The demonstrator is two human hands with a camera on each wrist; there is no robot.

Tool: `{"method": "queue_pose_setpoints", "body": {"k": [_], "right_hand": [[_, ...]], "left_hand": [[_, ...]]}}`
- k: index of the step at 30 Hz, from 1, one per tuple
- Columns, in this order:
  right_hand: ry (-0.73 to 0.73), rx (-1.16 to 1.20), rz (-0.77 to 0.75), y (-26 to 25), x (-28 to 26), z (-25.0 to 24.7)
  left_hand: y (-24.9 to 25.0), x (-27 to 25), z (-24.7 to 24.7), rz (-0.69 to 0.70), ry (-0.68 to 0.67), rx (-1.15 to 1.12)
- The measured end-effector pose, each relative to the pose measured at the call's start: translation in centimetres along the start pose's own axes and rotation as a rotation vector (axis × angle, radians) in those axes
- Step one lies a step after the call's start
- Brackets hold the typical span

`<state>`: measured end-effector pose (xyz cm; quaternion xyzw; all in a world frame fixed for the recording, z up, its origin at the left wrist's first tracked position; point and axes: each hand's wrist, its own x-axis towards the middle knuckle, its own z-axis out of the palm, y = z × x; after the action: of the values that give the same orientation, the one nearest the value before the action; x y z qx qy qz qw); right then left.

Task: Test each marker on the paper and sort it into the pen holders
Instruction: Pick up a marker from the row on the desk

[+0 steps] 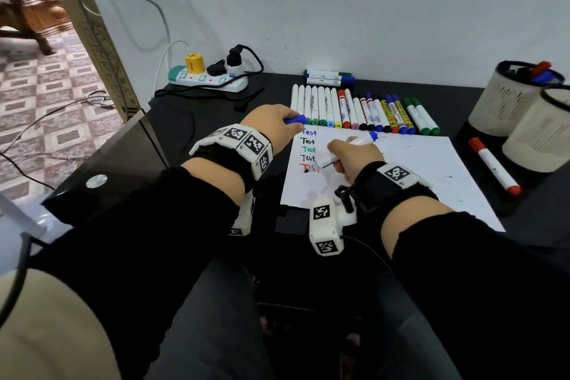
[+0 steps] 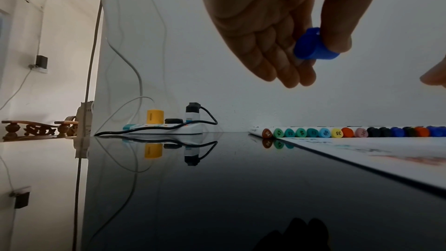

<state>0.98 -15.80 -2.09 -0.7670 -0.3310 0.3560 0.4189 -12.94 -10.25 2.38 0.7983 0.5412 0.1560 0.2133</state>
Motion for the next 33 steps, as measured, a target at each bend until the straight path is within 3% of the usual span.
{"method": "queue_pose_setpoints", "body": {"k": [11, 33], "right_hand": [[-0.059, -0.165, -0.037, -0.16, -0.26, 0.05], [-0.022, -0.018, -0.071, 0.35, -0.68, -0.53]], "left_hand": [[-0.07, -0.08, 0.14, -0.012, -0.013, 0.012], [-0.18, 0.07, 0.41, -0.004, -0.035, 0.018]]}}
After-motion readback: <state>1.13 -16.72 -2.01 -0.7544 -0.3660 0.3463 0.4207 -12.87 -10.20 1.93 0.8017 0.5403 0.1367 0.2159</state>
